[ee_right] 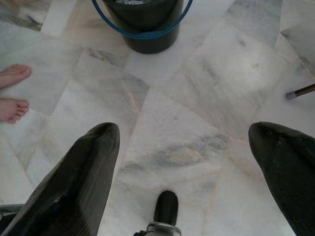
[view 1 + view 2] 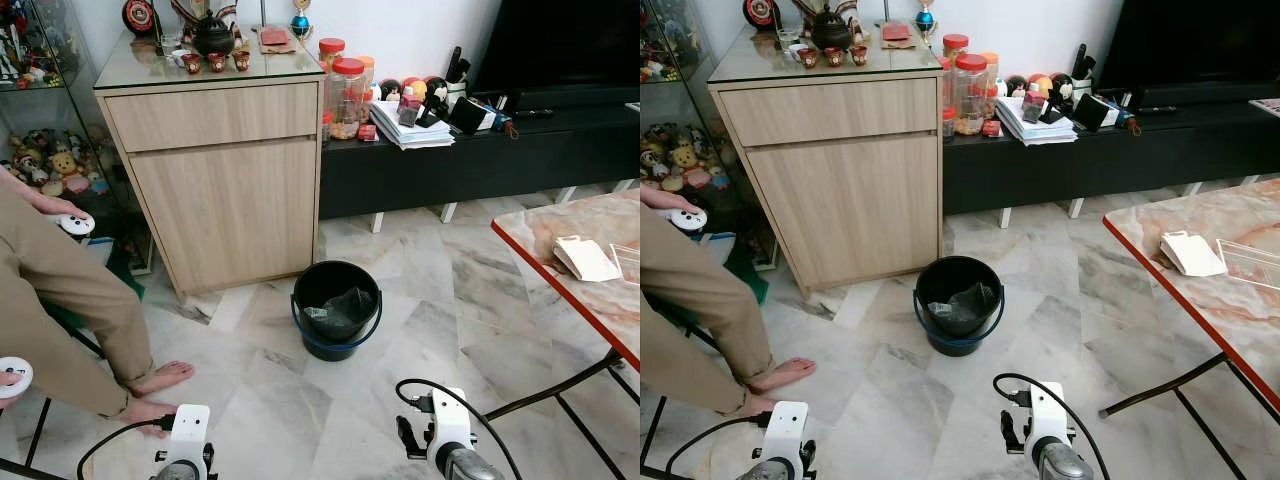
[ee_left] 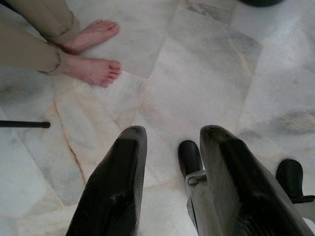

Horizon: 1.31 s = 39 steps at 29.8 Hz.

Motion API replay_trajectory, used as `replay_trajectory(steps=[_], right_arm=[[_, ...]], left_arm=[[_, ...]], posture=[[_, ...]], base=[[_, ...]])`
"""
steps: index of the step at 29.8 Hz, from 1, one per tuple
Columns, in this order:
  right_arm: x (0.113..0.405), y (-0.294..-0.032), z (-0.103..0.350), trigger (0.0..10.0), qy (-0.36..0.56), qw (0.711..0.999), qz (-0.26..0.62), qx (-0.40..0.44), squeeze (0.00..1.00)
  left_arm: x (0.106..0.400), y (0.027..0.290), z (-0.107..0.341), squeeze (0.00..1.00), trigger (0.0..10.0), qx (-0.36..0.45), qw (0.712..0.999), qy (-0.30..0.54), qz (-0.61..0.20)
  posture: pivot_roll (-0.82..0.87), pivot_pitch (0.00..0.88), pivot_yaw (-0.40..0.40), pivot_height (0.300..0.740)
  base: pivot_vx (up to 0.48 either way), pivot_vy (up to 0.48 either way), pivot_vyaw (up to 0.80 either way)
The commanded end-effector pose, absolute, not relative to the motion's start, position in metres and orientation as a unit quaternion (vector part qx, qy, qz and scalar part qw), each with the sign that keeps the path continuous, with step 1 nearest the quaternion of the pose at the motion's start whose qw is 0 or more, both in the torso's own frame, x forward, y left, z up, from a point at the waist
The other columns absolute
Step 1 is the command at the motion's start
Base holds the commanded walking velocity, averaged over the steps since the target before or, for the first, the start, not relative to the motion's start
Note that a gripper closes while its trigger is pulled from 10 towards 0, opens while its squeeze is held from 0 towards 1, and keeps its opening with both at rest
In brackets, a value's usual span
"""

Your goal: Picking trash to rubbish bin

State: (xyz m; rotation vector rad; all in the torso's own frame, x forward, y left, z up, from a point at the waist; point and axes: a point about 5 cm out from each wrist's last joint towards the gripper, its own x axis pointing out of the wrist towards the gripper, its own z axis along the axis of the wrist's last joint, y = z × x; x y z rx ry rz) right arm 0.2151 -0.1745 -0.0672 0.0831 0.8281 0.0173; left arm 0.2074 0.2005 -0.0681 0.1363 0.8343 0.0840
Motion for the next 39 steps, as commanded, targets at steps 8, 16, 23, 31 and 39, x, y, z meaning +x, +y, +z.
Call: replay_trajectory(steps=[8, 16, 23, 31, 39], right_arm=[[0.223, -0.173, -0.063, 10.0, 0.392, 0.919, 0.001, 0.048, 0.00], [0.256, -0.163, -0.038, 10.0, 0.314, 0.948, 0.042, 0.044, 0.00], [0.284, -0.157, -0.013, 10.0, 0.244, 0.966, 0.056, 0.057, 0.00], [0.300, -0.145, 0.004, 10.0, 0.204, 0.974, 0.068, 0.071, 0.00], [0.304, -0.137, 0.009, 10.0, 0.191, 0.975, 0.080, 0.081, 0.00]], left_arm=[[0.204, 0.196, -0.071, 0.00, 10.0, 0.063, 0.908, 0.412, 0.036], [0.243, 0.193, -0.041, 0.00, 10.0, 0.082, 0.950, 0.297, 0.056], [0.264, 0.185, -0.022, 0.00, 10.0, 0.090, 0.969, 0.227, 0.040], [0.265, 0.177, -0.020, 0.00, 10.0, 0.095, 0.971, 0.217, 0.028], [0.261, 0.180, -0.024, 0.00, 10.0, 0.088, 0.970, 0.224, 0.033]], posture=[[-0.01, 0.000, -0.050, 0.740], [-0.01, 0.000, -0.050, 0.740], [0.00, 0.000, -0.040, 0.740], [0.01, 0.000, -0.044, 0.740], [0.02, 0.000, -0.043, 0.740]], base=[[0.000, 0.000, 0.00], [0.000, 0.000, 0.00], [0.000, 0.000, 0.00], [0.000, 0.000, 0.00], [0.000, 0.000, -0.54]])
